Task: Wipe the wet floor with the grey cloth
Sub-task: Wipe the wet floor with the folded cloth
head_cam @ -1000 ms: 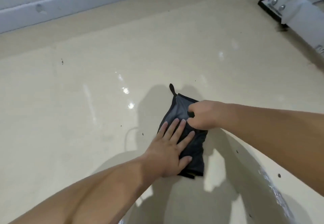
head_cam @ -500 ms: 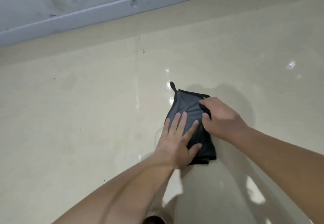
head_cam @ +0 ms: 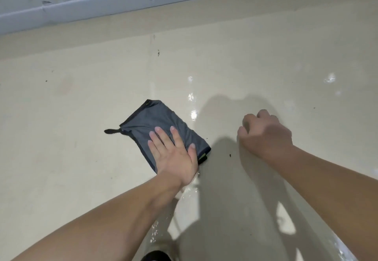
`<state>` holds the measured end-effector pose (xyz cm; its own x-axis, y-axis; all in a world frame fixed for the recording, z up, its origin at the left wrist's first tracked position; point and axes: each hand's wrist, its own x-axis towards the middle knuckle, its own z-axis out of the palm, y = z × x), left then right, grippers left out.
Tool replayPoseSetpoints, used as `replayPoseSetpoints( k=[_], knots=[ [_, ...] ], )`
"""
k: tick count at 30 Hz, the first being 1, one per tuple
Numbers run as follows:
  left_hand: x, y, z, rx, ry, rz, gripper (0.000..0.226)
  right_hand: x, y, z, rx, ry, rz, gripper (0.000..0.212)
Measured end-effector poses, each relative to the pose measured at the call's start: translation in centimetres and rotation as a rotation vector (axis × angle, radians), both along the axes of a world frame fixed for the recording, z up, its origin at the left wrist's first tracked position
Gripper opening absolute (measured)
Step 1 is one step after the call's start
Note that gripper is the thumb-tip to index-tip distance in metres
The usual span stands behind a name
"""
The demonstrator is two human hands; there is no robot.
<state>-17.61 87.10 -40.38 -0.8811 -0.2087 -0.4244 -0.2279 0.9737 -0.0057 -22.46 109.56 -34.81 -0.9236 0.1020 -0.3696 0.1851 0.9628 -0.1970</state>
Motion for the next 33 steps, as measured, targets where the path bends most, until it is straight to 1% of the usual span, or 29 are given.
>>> replayPoseSetpoints(
  k=[2, 5, 8, 10, 12, 14, 15, 18, 21, 23, 25, 27, 28, 29, 30, 32, 33],
  knots=[
    [-0.5, 3.3, -0.4, 0.012, 0.045, -0.100, 0.080, 0.7, 1.9, 0.1, 0.058, 0.034, 0.015, 0.018],
    [-0.1, 8.9, -0.4, 0.070, 0.136, -0.350, 0.080, 1.4, 4.9, 0.2, 0.120, -0.032, 0.008, 0.016],
    [1.8, 12.8, -0.6, 0.056, 0.144, -0.569, 0.077, 2.4, 7.5, -0.2, 0.059, -0.028, 0.026, 0.009],
    [3.1, 13.1, -0.6, 0.059, 0.128, -0.620, 0.075, 2.9, 8.8, -0.5, 0.032, 0.015, 0.072, 0.010],
    [4.8, 12.2, -0.5, 0.109, 0.116, -0.596, 0.074, 3.2, 9.3, -0.3, 0.001, -0.012, 0.083, 0.012],
    [6.9, 10.9, 0.0, 0.059, 0.054, -0.563, 0.073, 3.5, 8.4, 0.3, -0.014, -0.094, 0.074, 0.018],
    [8.3, 10.4, 0.4, 0.027, 0.002, -0.526, 0.073, 3.8, 7.7, 0.6, -0.029, -0.102, 0.076, 0.021],
    [11.7, 9.3, 2.3, -0.025, -0.157, -0.345, 0.074, 5.2, 4.9, 0.7, -0.113, -0.077, 0.125, 0.029],
    [12.7, 8.2, 4.8, -0.072, -0.320, -0.215, 0.080, 6.9, 1.8, 1.3, -0.261, -0.195, 0.122, 0.037],
    [11.8, 7.8, 7.3, -0.028, -0.380, -0.115, 0.080, 7.8, 0.2, 2.7, -0.322, -0.260, 0.144, 0.041],
    [10.8, 7.5, 10.4, 0.032, -0.387, -0.070, 0.070, 8.4, -0.8, 4.8, -0.358, -0.305, 0.159, 0.044],
    [10.5, 7.3, 13.8, 0.049, -0.403, -0.133, 0.042, 9.0, -1.1, 6.6, -0.367, -0.342, 0.179, 0.045],
    [10.4, 7.3, 15.1, 0.042, -0.411, -0.174, 0.030, 9.4, -1.0, 7.2, -0.355, -0.352, 0.195, 0.044],
    [10.4, 7.4, 16.1, 0.029, -0.417, -0.207, 0.025, 9.7, -0.7, 7.5, -0.345, -0.365, 0.207, 0.039],
    [10.3, 7.4, 16.6, 0.011, -0.419, -0.229, 0.023, 9.9, -0.6, 7.6, -0.344, -0.371, 0.202, 0.030],
    [9.6, 7.5, 16.2, -0.015, -0.404, -0.262, 0.024, 10.1, -0.6, 7.4, -0.352, -0.382, 0.166, 0.004],
    [9.1, 7.3, 15.3, -0.018, -0.391, -0.275, 0.026, 10.1, -0.9, 7.4, -0.366, -0.382, 0.138, 0.008]
  ],
)
